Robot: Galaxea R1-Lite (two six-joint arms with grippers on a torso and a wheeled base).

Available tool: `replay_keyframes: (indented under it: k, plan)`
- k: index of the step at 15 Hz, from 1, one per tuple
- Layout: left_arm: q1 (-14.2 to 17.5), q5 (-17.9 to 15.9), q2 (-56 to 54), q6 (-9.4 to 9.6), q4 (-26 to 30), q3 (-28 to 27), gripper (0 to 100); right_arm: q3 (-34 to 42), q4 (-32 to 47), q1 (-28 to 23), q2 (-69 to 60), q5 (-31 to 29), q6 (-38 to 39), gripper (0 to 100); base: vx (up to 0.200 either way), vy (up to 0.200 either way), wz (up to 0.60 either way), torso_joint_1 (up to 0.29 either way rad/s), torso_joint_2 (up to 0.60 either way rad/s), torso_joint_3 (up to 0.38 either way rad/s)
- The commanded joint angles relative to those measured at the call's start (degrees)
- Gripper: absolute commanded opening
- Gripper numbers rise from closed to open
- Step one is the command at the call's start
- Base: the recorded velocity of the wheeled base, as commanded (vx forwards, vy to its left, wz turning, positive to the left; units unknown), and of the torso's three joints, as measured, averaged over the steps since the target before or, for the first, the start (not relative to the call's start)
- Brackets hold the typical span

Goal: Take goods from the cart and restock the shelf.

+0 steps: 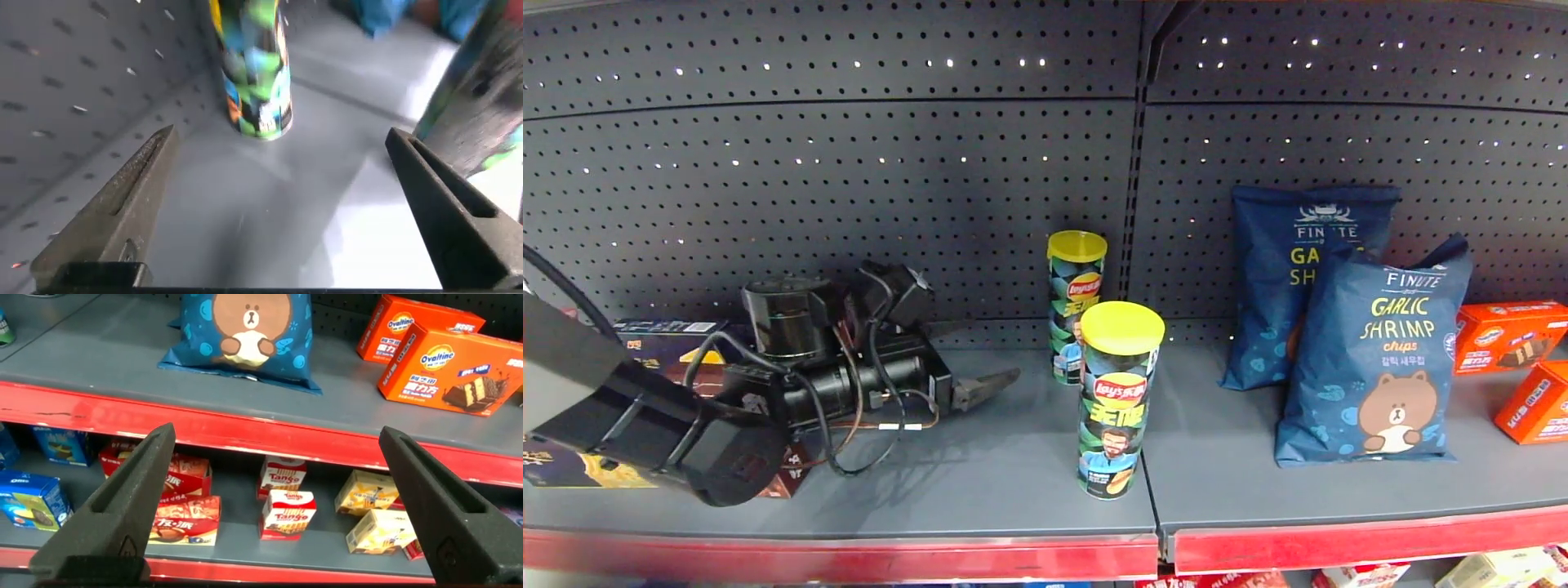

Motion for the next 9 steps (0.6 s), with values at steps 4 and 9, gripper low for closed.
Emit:
replay_keyframes:
  k: [4,9]
  plan:
    - [-5.02,10.72,-13.52,-6.56,-0.93,6.56,100,-0.11,0.14,-0.09,0.17,-0.16,-0.19,100,0.000,0.000,0.00,0.000,0.00,0.000]
    - [-6.95,24.87,-31.19,-7.17,0.66,18.17,100,-5.03,4.27,-0.71,7.64,5.64,-0.02,100,0.000,0.000,0.00,0.000,0.00,0.000]
